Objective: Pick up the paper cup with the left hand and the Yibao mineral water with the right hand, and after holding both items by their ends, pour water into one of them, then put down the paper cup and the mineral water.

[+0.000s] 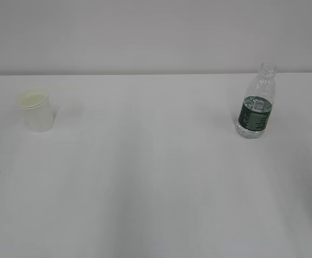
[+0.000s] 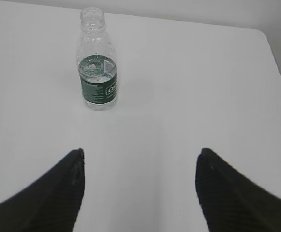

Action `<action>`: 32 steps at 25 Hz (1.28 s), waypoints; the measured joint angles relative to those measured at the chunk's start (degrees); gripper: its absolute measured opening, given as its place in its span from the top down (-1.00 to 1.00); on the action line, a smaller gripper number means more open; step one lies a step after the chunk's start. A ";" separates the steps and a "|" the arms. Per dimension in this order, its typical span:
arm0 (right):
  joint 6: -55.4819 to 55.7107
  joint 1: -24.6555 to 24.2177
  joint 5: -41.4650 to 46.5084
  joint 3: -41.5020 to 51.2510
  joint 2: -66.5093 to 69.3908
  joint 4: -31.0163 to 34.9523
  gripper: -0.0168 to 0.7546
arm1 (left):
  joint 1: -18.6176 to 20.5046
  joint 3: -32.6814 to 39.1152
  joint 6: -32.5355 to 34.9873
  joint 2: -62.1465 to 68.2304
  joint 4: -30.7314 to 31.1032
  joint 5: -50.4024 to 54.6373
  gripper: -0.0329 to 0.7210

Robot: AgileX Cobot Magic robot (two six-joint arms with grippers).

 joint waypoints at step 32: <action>-0.49 0.00 5.44 -1.10 0.00 1.85 -0.44 | 0.00 -5.25 2.52 1.43 -6.82 14.88 -0.03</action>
